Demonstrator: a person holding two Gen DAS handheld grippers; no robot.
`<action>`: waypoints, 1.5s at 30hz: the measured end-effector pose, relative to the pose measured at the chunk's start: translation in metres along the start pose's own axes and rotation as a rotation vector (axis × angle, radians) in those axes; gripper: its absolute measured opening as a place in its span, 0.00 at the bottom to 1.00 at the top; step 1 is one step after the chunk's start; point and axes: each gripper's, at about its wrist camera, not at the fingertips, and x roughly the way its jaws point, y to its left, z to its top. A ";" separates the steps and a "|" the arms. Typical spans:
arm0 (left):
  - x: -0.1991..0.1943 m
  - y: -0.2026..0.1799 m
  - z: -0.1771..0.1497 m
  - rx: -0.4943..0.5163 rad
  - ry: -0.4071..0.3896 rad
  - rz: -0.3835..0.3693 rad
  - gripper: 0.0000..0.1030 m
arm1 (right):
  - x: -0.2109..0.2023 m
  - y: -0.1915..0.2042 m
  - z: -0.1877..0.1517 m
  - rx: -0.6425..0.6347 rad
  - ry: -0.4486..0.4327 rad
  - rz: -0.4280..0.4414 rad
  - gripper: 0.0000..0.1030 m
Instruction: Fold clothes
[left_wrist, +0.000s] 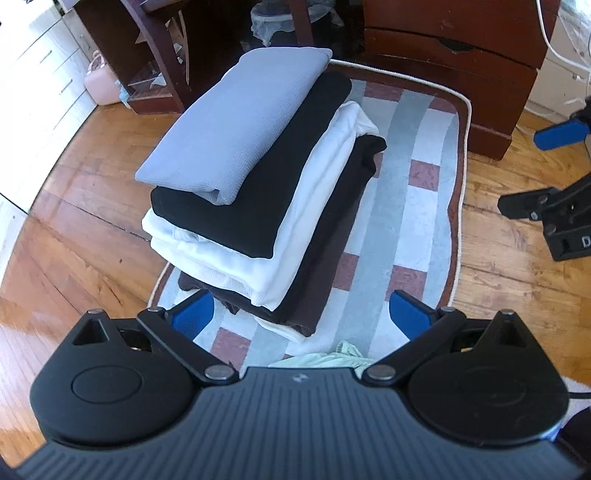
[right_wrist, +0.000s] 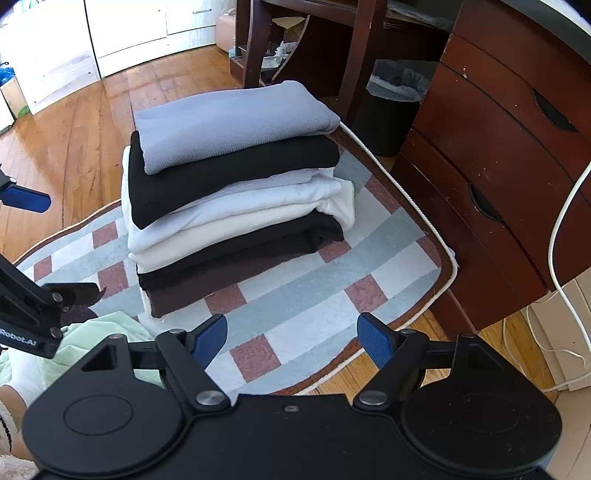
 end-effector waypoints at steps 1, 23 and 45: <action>-0.001 0.001 0.000 -0.008 -0.003 -0.006 1.00 | -0.001 0.000 0.000 -0.001 -0.001 -0.001 0.79; -0.012 0.001 -0.006 0.016 -0.045 0.037 1.00 | -0.003 0.004 0.000 -0.032 -0.004 -0.007 0.79; -0.019 0.004 -0.007 -0.002 -0.047 0.053 1.00 | -0.008 0.011 -0.003 -0.057 0.006 -0.007 0.79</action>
